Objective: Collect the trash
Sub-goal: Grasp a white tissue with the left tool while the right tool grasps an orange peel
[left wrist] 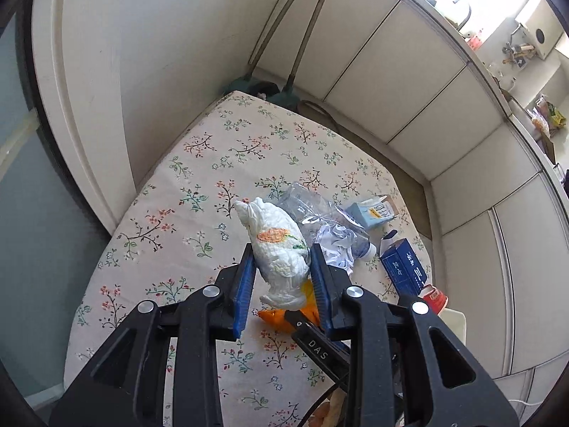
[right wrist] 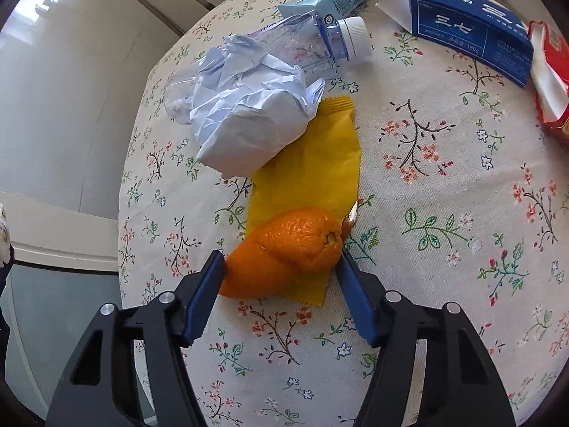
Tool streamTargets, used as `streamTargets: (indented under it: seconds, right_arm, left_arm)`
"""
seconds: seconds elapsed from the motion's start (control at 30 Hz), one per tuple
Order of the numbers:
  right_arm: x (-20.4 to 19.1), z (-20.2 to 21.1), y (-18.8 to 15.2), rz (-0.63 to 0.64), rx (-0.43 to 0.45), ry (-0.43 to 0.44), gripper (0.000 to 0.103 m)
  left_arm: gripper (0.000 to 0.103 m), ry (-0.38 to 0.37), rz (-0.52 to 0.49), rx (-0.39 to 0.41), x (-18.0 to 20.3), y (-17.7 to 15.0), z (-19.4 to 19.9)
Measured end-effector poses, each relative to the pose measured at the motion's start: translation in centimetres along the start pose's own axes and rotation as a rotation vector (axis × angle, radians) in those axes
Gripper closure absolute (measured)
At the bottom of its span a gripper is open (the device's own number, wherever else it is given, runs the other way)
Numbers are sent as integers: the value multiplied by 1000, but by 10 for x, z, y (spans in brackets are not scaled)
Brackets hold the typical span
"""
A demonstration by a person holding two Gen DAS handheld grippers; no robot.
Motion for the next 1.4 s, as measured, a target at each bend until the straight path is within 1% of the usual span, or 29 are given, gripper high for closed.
streamTargets:
  seconds: [0.07, 0.1, 0.13, 0.23, 0.4, 0.5, 0.6, 0.73, 0.77, 0.83, 0.9, 1.0, 1.07, 1.13, 1.2, 1.23, 1.3, 1.4]
  right_arm:
    - [-1, 0, 1, 16, 8, 1, 55]
    - [-1, 0, 1, 20, 7, 6, 63]
    - [-1, 1, 1, 24, 7, 10, 65]
    - [-2, 7, 1, 43, 10, 26, 70]
    - [-3, 22, -1, 72, 10, 40, 75]
    - [-2, 30, -4, 81, -8, 65, 76]
    - [-1, 45, -5, 127, 12, 51, 76]
    - [2, 66, -2, 159, 42, 62, 89]
    - [3, 69, -2, 163, 47, 63, 89]
    - [5, 73, -2, 165, 44, 67, 89]
    - [11, 72, -3, 136, 25, 77, 88]
    - [21, 61, -12, 57, -42, 82, 84]
    - [23, 52, -17, 51, -62, 48, 78]
    - [24, 42, -19, 46, -65, 11, 61]
    - [22, 35, -21, 45, -67, 2, 59]
    - [20, 34, -23, 47, -64, -3, 54]
    - [17, 37, -24, 51, -57, -9, 50]
    - [19, 51, -22, 62, -30, -14, 50]
  left_arm:
    - [74, 3, -1, -6, -3, -1, 0]
    - [74, 7, -3, -10, -4, -1, 0]
    - [74, 10, -4, -13, -5, -2, 0]
    - [74, 15, 9, -18, -10, -1, 0]
    - [74, 18, 21, -23, -12, 0, -3]
    - [74, 17, 18, -22, -10, -1, -2]
    - [74, 17, 10, -18, -8, -1, -1]
    - [74, 12, 14, -21, -6, -2, -3]
    - [74, 10, 13, -24, -4, -3, -3]
    - [74, 9, 4, -29, -1, -5, -5]
    - [73, 12, -2, -36, 1, -7, -7]
    - [73, 10, 5, -48, 0, -9, -9]
    - [73, 11, 10, -53, -1, -9, -11]
    - [73, 10, 16, -56, -3, -9, -11]
    - [73, 5, 19, -64, -4, -9, -12]
    - [73, 4, 19, -68, -4, -9, -13]
    - [73, 4, 20, -72, -5, -9, -13]
    - [73, -5, 27, -76, -6, -7, -13]
Point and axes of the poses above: each gripper's, at about its wrist camera, not at the fingertips, and z roughly against the way its jaws point, x to its right, y to its top, the point moved 4 cm from there along -z, roughly the way its jaws point, and after that the axes turned 6 degrees about y, right-handed, at the moved point
